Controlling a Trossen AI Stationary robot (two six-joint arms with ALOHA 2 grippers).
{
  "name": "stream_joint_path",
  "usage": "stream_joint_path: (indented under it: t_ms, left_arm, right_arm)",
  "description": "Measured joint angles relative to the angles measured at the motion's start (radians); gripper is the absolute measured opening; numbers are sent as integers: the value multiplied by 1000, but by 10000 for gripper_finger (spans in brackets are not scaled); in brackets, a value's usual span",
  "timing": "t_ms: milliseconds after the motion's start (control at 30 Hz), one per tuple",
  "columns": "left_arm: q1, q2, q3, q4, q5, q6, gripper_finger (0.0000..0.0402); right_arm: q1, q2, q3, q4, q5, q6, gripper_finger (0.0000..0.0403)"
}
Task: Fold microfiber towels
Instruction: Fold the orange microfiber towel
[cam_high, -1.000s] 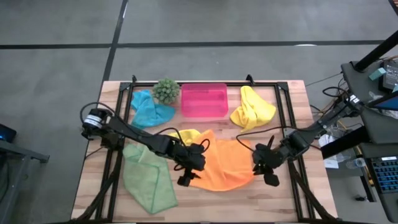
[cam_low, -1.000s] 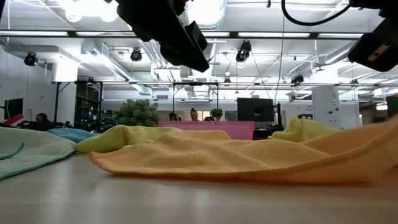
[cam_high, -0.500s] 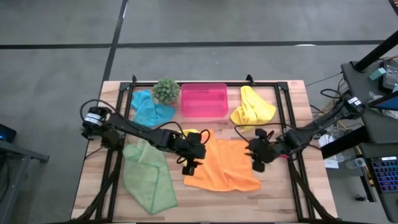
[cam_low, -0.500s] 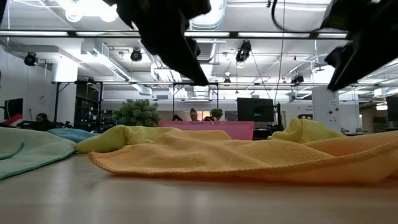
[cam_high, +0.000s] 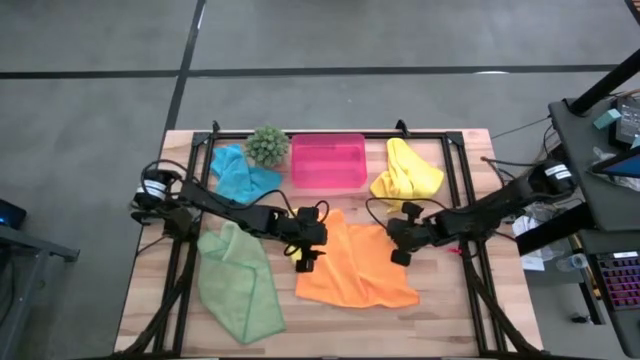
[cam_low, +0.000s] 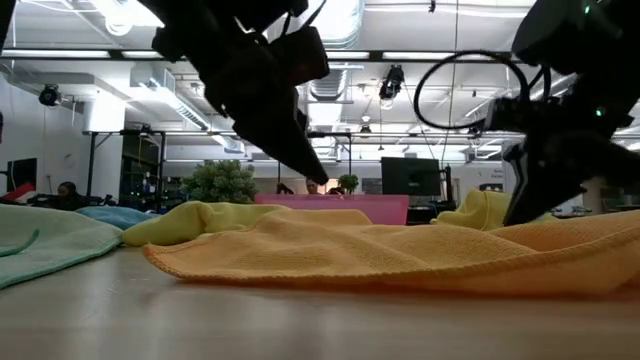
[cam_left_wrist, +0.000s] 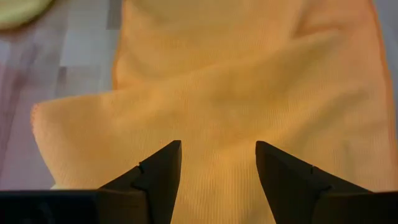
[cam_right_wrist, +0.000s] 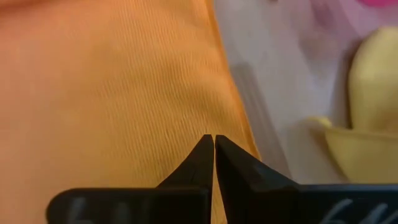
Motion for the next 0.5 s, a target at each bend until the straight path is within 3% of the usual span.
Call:
stream_joint_path:
  t_ms: [267, 500]
  left_arm:
    - [3, -1, -105, 147, -27, -58, 191]
    - [3, -1, -168, 147, -48, -129, 191]
  right_arm:
    - [0, 105, 7, -40, -13, 35, 9]
    - [1, 59, 35, -286, -12, 55, 8]
